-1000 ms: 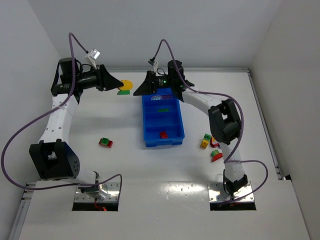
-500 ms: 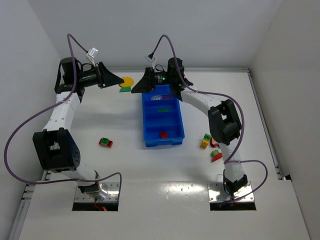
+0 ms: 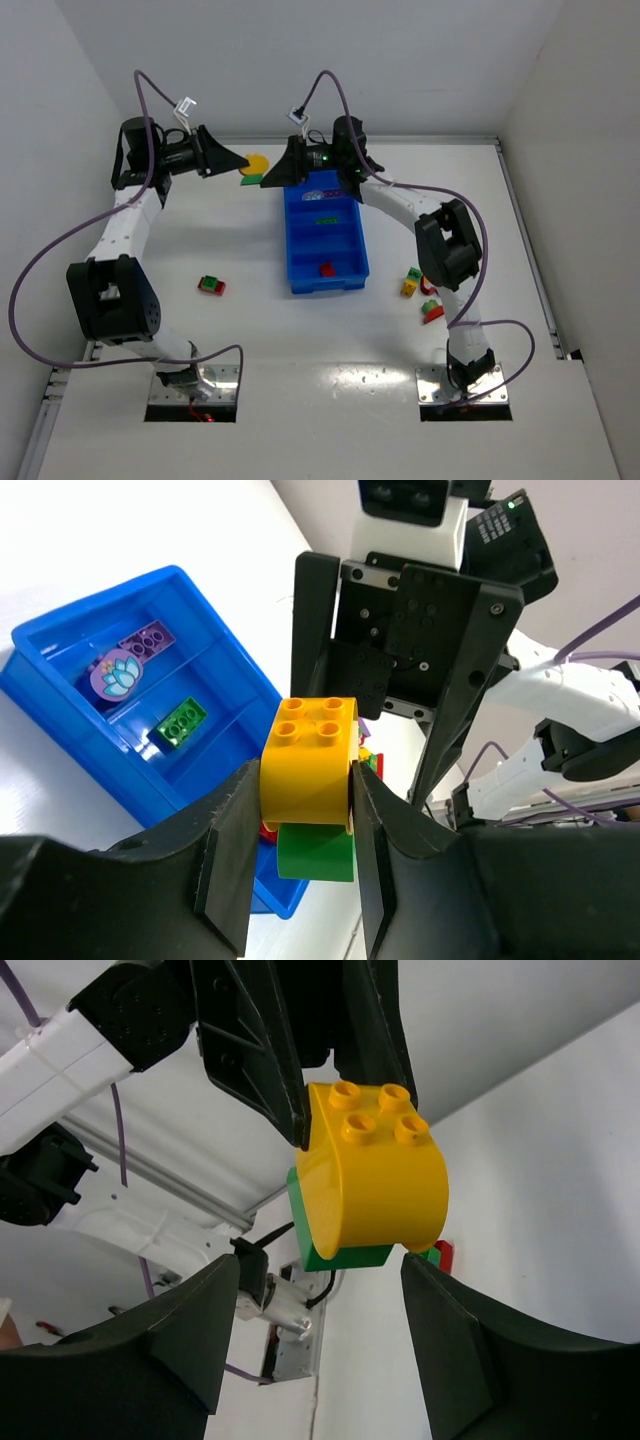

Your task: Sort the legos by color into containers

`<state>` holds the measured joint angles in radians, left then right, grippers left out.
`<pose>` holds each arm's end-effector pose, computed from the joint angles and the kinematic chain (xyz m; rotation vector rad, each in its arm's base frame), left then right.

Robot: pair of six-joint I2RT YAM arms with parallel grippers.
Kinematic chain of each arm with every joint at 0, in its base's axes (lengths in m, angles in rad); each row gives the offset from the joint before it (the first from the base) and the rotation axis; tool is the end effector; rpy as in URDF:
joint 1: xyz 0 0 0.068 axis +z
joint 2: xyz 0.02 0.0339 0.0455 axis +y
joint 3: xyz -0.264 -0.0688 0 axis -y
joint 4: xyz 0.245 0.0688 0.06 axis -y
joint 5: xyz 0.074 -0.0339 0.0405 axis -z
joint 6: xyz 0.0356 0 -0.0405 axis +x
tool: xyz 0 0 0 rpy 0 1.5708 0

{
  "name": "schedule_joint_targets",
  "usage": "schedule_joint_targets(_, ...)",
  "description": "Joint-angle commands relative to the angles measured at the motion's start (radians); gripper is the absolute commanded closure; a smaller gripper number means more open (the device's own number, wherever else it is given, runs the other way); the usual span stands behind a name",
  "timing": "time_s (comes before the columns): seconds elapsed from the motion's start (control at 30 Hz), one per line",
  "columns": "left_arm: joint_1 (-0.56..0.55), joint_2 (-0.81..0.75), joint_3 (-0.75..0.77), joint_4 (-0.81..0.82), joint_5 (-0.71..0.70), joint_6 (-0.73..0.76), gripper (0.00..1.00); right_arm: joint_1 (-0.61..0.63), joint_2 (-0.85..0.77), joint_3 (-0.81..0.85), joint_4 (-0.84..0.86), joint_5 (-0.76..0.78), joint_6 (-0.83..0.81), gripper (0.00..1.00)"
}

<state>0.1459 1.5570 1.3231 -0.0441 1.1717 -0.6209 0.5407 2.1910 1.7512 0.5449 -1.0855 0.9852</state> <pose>0.3541 0.0189 0.3550 0.1530 1.8898 -1.3943 0.4217 0.2899 0.2878 -0.6860 1.7782 1.9059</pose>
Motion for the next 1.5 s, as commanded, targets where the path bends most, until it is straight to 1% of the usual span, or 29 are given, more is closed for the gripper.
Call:
schedule_joint_targets(0.0,0.014,-0.017,-0.005,0.055,0.029,-0.017,0.94,0.007,-0.004,0.063,0.037,-0.004,0.004,0.34)
schedule_joint_targets(0.03,0.014,-0.017,-0.015,0.055,0.029,-0.017,0.94,0.016,-0.004,0.064,0.036,0.005,0.004,0.34)
schedule_joint_targets(0.07,0.014,-0.017,-0.015,0.055,0.029,-0.026,0.94,0.016,-0.004,0.074,0.026,0.015,0.004,0.37)
schedule_joint_targets(0.1,0.014,-0.017,-0.015,0.055,0.029,-0.026,0.94,0.016,-0.004,0.074,0.026,0.015,0.013,0.37)
schedule_joint_targets(0.23,0.014,-0.017,-0.015,0.064,0.029,-0.026,0.94,0.016,0.007,0.083,0.026,0.024,0.013,0.43)
schedule_joint_targets(0.77,0.004,-0.026,-0.051,0.121,0.029,-0.072,0.94,0.035,0.035,0.102,0.026,0.024,0.033,0.44)
schedule_joint_targets(0.8,0.004,-0.026,-0.051,0.121,0.029,-0.073,0.94,0.035,0.035,0.102,0.026,0.024,0.033,0.43)
schedule_joint_targets(1.03,0.004,-0.035,-0.051,0.121,0.029,-0.073,0.94,0.035,0.044,0.111,0.017,0.033,0.033,0.41)
schedule_joint_targets(1.2,0.004,-0.035,-0.061,0.121,0.029,-0.073,0.94,0.035,0.053,0.111,0.016,0.033,0.033,0.5)
schedule_joint_targets(1.23,0.004,-0.035,-0.061,0.121,0.029,-0.073,0.94,0.035,0.053,0.111,0.016,0.033,0.033,0.53)
schedule_joint_targets(1.27,-0.005,-0.035,-0.061,0.121,0.029,-0.073,0.94,0.035,0.053,0.111,0.016,0.033,0.033,0.53)
schedule_joint_targets(1.47,-0.005,-0.055,-0.088,0.121,0.02,-0.073,0.94,0.035,0.053,0.12,0.027,0.062,0.043,0.65)
